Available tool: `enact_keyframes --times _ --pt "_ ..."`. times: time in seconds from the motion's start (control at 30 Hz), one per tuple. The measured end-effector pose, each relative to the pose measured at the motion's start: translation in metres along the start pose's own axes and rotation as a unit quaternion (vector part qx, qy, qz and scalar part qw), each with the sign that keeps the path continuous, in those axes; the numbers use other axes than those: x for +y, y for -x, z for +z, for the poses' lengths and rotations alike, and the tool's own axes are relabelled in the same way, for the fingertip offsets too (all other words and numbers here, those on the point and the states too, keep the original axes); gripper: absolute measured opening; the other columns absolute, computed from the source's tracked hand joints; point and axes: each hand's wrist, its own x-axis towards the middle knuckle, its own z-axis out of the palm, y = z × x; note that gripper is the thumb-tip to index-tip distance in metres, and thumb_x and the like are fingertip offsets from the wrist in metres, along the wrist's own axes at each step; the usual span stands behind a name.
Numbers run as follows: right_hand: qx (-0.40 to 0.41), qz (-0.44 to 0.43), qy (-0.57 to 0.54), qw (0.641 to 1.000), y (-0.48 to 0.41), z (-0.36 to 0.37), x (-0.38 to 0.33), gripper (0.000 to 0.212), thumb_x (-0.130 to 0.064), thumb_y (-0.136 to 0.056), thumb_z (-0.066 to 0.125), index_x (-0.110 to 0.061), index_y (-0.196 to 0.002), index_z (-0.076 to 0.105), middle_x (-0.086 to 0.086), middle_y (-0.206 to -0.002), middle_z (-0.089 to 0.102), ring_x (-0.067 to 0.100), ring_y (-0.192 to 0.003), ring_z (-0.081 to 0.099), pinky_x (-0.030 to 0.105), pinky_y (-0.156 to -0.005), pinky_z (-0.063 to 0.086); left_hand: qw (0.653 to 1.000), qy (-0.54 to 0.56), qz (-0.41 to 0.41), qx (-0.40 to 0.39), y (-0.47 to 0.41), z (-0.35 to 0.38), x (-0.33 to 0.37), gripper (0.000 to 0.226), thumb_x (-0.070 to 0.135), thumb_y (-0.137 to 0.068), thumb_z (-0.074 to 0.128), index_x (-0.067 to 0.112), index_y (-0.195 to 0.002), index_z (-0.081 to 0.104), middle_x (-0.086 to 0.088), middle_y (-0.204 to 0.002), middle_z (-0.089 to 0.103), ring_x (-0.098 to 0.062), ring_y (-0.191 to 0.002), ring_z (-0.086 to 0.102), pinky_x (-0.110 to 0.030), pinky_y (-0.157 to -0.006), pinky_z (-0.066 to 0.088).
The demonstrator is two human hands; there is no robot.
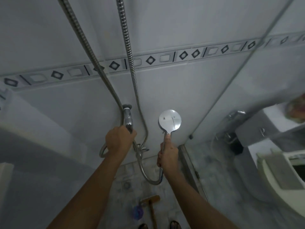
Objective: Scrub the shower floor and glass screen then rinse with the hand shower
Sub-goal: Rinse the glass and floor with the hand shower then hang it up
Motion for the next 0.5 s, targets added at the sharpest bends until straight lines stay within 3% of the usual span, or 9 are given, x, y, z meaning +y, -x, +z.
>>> enact_keyframes --times 0.2,0.27,0.37,0.5 --pt "-0.007 -0.089 0.008 0.996 -0.002 -0.003 -0.020 0.053 -0.057 -0.098 0.042 -0.015 -0.067 0.039 0.007 -0.055 0.030 0.014 -0.042 0.030 0.025 -0.041 0.028 1.000 -0.014 0.000 -0.004 0.006 -0.004 0.002 0.049 0.048 -0.094 0.057 0.004 -0.077 0.072 -0.010 -0.067 0.061 -0.024 -0.058 0.045 -0.029 -0.057 0.034" --pt "-0.020 -0.090 0.028 0.995 -0.007 -0.006 -0.019 0.056 -0.062 -0.096 0.043 -0.015 -0.066 0.038 0.006 -0.054 0.029 0.013 -0.041 0.029 0.024 -0.041 0.027 1.000 -0.022 0.003 -0.011 0.009 -0.011 0.002 0.052 0.054 -0.093 0.055 0.008 -0.072 0.068 -0.004 -0.063 0.052 -0.023 -0.057 0.046 -0.028 -0.056 0.033" --pt "-0.025 -0.035 0.058 0.997 -0.009 -0.008 -0.023 0.063 -0.073 -0.090 0.042 -0.017 -0.062 0.033 0.003 -0.051 0.029 0.015 -0.040 0.029 0.022 -0.040 0.027 1.000 -0.023 0.004 -0.009 0.015 -0.018 -0.002 0.059 0.058 -0.093 0.052 0.008 -0.064 0.063 -0.004 -0.060 0.053 -0.025 -0.055 0.051 -0.028 -0.053 0.036" --pt "-0.042 -0.125 0.017 0.991 0.003 -0.008 -0.035 0.057 -0.066 -0.093 0.039 -0.019 -0.063 0.036 0.004 -0.053 0.028 0.014 -0.042 0.028 0.023 -0.040 0.025 1.000 -0.001 -0.002 0.013 0.023 -0.036 -0.005 0.060 0.054 -0.094 0.050 0.005 -0.062 0.064 -0.011 -0.062 0.061 -0.030 -0.058 0.059 -0.031 -0.054 0.042"
